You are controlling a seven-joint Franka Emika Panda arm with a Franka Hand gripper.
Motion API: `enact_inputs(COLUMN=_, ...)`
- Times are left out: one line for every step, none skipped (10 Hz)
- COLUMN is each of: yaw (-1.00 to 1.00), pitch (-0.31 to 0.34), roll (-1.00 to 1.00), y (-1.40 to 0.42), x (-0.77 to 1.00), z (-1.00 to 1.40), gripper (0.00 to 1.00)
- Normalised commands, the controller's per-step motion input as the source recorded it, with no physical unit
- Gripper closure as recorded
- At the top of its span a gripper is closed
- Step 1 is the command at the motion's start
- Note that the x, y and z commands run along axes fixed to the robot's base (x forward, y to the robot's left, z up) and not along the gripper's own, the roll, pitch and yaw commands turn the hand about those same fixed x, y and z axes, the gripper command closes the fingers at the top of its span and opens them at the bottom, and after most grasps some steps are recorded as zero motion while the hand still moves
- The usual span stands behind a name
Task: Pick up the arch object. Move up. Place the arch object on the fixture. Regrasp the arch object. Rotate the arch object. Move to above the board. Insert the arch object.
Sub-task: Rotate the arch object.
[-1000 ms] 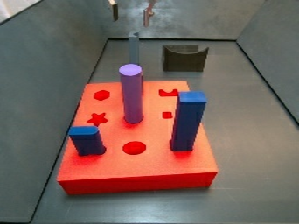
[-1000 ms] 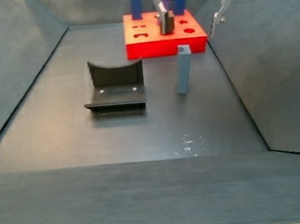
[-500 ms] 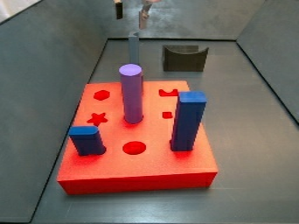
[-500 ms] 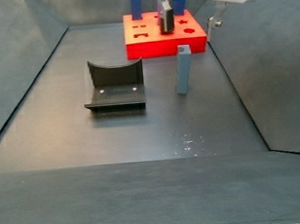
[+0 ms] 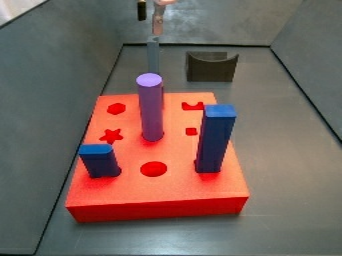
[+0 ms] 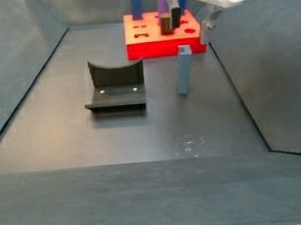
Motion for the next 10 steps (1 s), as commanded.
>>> enact_inputs(yaw=-1.0, pitch=0.008, roll=-0.07, y=0.01, x=0.03, z=-0.04, gripper=0.0)
enact_inputs(yaw=-1.0, pitch=0.009, roll=-0.08, y=0.01, x=0.03, z=-0.04, gripper=0.0)
enact_inputs(yaw=-1.0, pitch=0.011, roll=-0.1, y=0.01, x=0.03, z=-0.04, gripper=0.0)
enact_inputs(yaw=-1.0, pitch=0.014, roll=-0.13, y=0.01, x=0.03, z=-0.04, gripper=0.0)
enact_inputs(yaw=-0.75, pitch=0.013, roll=-0.13, y=0.01, x=0.03, z=-0.03, gripper=0.0)
enact_inputs(yaw=-0.51, pitch=0.013, roll=-0.13, y=0.01, x=0.03, z=-0.03, gripper=0.0)
enact_inputs(yaw=-0.27, pitch=0.012, roll=-0.13, y=0.01, x=0.03, z=-0.03, gripper=0.0)
enact_inputs(yaw=-0.17, pitch=0.012, roll=-0.13, y=0.0, x=0.0, z=-1.0, gripper=0.0)
enact_inputs(yaw=-0.09, pitch=-0.008, roll=-0.13, y=0.0, x=0.02, z=-1.0, gripper=0.0)
enact_inputs(yaw=-0.07, pitch=-0.018, roll=-0.13, y=0.0, x=0.02, z=-1.0, gripper=0.0)
